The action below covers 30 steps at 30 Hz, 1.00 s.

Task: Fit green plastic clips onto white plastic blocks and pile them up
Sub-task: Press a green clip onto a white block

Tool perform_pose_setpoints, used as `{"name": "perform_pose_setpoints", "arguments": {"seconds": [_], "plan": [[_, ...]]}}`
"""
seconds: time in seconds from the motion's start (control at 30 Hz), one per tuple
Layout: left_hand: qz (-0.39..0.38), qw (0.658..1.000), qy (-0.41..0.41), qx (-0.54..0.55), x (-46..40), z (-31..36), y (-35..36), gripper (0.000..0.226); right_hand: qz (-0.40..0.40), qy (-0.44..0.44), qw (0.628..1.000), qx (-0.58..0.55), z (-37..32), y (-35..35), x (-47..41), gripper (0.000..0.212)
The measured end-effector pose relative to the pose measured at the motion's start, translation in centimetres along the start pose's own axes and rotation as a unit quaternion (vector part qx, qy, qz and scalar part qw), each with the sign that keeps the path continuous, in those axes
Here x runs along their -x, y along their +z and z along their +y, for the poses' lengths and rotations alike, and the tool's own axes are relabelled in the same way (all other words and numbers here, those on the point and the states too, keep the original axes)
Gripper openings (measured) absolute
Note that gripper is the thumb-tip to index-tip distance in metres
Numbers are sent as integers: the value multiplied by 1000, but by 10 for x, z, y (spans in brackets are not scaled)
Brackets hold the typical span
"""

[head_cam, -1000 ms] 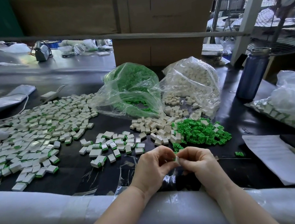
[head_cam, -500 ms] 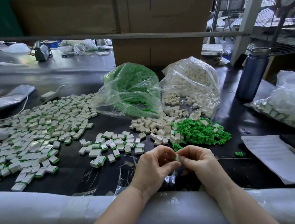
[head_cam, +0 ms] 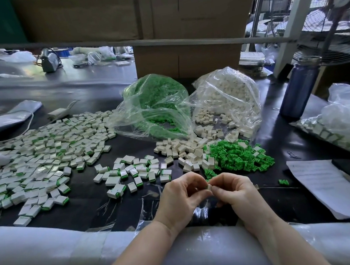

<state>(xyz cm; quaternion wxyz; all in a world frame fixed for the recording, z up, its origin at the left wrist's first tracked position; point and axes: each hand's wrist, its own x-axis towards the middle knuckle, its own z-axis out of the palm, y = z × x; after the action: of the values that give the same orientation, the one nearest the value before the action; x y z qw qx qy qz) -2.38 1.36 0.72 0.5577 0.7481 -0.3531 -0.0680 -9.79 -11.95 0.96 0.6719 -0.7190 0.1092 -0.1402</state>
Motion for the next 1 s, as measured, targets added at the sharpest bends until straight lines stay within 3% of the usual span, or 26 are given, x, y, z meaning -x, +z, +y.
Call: {"name": "perform_pose_setpoints", "arguments": {"seconds": [0.73, 1.0], "plan": [[-55, 998, -3, 31, -1, -2, 0, 8, -6, 25, 999, -36, -1, -1, 1, 23], [-53, 998, -6, 46, -1, -3, 0, 18, -8, 18, 999, -33, -1, -2, 1, 19]]}}
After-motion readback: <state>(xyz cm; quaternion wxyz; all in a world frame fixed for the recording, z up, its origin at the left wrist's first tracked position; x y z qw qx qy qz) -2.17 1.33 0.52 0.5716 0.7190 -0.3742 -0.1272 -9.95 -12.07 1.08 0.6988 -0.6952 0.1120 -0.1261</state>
